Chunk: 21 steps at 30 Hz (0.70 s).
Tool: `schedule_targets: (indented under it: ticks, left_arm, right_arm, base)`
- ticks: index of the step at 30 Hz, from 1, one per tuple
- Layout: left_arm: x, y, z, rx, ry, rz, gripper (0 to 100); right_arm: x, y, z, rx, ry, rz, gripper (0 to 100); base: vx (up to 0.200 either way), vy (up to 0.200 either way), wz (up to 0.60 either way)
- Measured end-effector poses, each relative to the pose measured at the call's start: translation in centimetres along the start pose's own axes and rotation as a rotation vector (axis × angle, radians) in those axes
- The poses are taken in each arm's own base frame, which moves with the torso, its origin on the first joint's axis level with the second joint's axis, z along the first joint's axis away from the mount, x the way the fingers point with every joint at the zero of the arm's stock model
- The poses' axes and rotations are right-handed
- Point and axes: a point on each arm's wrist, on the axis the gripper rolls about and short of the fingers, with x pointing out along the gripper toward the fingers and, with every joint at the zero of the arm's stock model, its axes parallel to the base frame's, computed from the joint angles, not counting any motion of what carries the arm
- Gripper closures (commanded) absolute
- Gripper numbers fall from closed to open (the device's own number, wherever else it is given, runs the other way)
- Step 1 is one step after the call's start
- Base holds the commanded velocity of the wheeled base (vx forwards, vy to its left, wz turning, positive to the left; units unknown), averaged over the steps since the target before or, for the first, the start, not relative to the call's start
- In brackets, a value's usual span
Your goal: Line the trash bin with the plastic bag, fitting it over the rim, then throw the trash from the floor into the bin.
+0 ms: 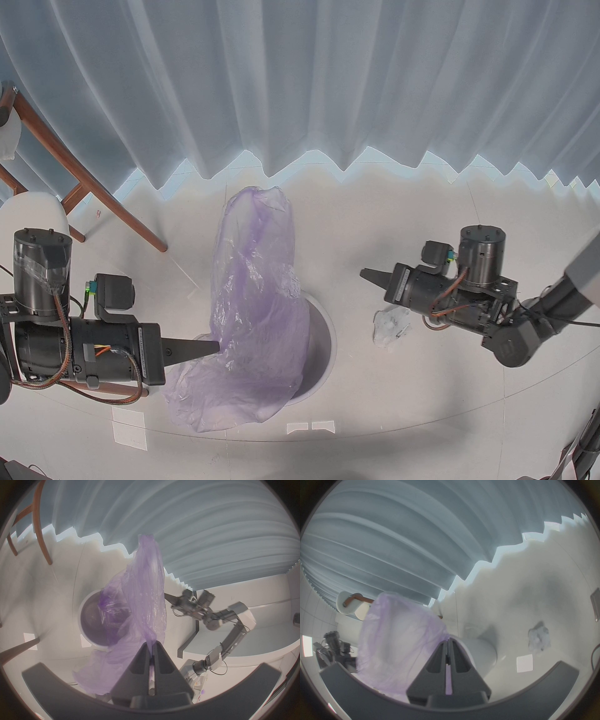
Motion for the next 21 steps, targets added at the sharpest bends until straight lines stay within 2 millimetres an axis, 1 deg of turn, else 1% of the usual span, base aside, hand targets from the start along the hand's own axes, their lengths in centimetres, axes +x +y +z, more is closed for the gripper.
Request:
schedule_targets:
  ticks: [3,5,8,11,14,17,19,21]
  left_arm:
    - [-0.4,-0.4,-0.1,0.009,0.006,-0.009,100]
    - [-0.6,-0.6,-0.2,0.015,0.007,-0.016,100]
    - [-0.8,-0.9,-0.2,0.021,0.008,-0.026,100]
    - [-1.0,-1.1,-0.2,0.024,0.009,-0.033,100]
    - [-1.0,-1.2,-0.3,0.028,0.012,-0.039,100]
    - [-1.0,-1.3,-0.4,0.031,0.016,-0.044,100]
    - [-1.0,-1.4,-0.4,0.033,0.017,-0.046,100]
    - [-1.0,-1.4,-0.4,0.033,0.017,-0.044,100]
  right_arm:
    - [2.8,-0.7,0.1,-0.031,-0.032,0.026,100]
    - [4.5,-0.8,-0.1,-0.049,-0.048,0.049,100]
    - [6.8,-0.4,-0.2,-0.072,-0.078,0.098,100]
    - [8.5,0.2,-0.3,-0.063,-0.094,0.141,100]
    - [9.8,1.3,-0.8,-0.021,-0.088,0.19,100]
    - [10.5,1.9,-1.5,-0.002,-0.077,0.218,100]
    - [10.8,2.6,-2.2,0.018,-0.059,0.234,100]
    - [11.0,3.8,-3.5,0.039,-0.025,0.261,100]
  base:
    - [0.0,0.0,0.0]
    - [0.0,0.0,0.0]
    - [0.0,0.0,0.0]
    - [0.0,0.0,0.0]
    - [0.0,0.0,0.0]
    - [0.0,0.0,0.0]
    - [0.0,0.0,0.0]
    - [0.0,0.0,0.0]
